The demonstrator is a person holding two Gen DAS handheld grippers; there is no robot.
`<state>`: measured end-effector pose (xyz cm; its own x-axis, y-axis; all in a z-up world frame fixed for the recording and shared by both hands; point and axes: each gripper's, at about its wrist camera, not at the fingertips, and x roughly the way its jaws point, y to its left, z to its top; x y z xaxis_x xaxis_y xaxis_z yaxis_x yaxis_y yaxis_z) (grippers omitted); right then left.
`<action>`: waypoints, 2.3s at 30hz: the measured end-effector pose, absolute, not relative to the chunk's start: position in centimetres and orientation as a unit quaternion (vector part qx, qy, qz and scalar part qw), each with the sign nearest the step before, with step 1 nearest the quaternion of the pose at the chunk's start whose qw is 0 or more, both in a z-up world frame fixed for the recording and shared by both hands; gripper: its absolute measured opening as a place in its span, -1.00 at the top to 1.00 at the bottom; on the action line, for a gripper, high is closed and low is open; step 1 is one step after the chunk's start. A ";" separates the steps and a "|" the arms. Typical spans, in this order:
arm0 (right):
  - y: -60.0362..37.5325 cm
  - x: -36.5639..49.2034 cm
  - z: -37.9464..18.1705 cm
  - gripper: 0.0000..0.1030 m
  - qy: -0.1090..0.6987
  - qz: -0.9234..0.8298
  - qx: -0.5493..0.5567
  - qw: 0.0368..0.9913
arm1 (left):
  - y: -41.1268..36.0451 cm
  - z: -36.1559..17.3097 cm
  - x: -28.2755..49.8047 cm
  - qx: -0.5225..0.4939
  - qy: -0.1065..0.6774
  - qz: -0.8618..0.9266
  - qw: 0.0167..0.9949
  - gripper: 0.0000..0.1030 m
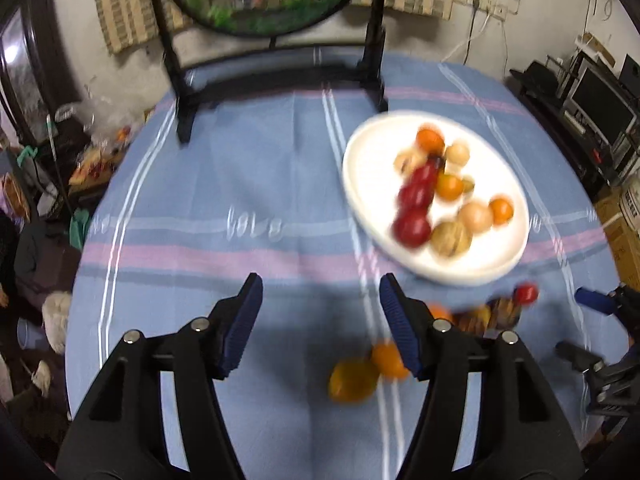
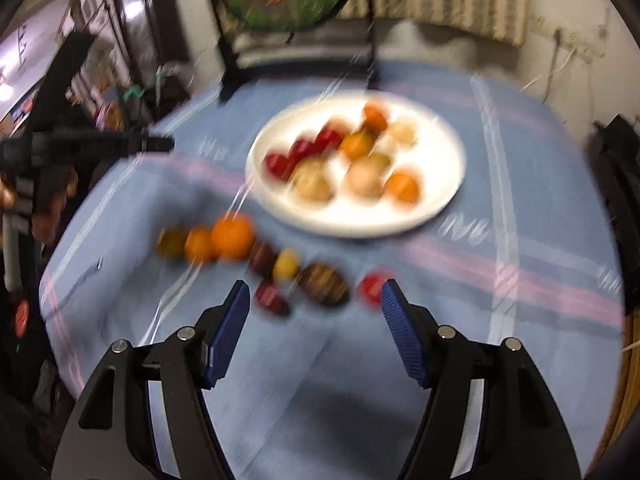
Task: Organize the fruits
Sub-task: 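Grasp a dark red plum with the right tool while the left grasps an olive-brown fruit, then carry both held fruits over the plate and open both tools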
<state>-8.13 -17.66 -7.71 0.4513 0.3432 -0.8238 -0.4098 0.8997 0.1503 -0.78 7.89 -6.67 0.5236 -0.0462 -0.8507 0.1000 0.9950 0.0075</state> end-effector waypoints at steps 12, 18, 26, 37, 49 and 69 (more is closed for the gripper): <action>-14.4 -7.1 -13.5 -0.25 0.535 0.196 0.014 0.822 | 8.6 -11.8 -6.5 0.029 0.539 -0.066 0.839 -0.21; -13.7 -5.9 -13.9 -0.04 0.544 0.188 0.016 0.817 | 8.6 -12.9 -6.6 0.036 0.549 -0.073 0.832 -0.21; -12.9 -5.6 -13.2 0.40 0.535 0.191 0.014 0.823 | 7.4 -14.5 -5.0 0.044 0.558 -0.095 0.823 -0.22; -14.3 -6.5 -12.0 0.40 0.536 0.189 0.034 0.822 | 6.5 -16.4 -3.2 0.058 0.572 -0.105 0.811 -0.20; -14.5 -8.6 -12.5 0.40 0.543 0.191 0.029 0.817 | 6.7 -14.9 -4.4 0.046 0.564 -0.107 0.818 0.25; -17.8 -7.2 -4.4 0.40 0.464 0.204 0.047 0.861 | -1.3 -4.7 -2.2 0.094 0.476 -0.142 0.863 0.25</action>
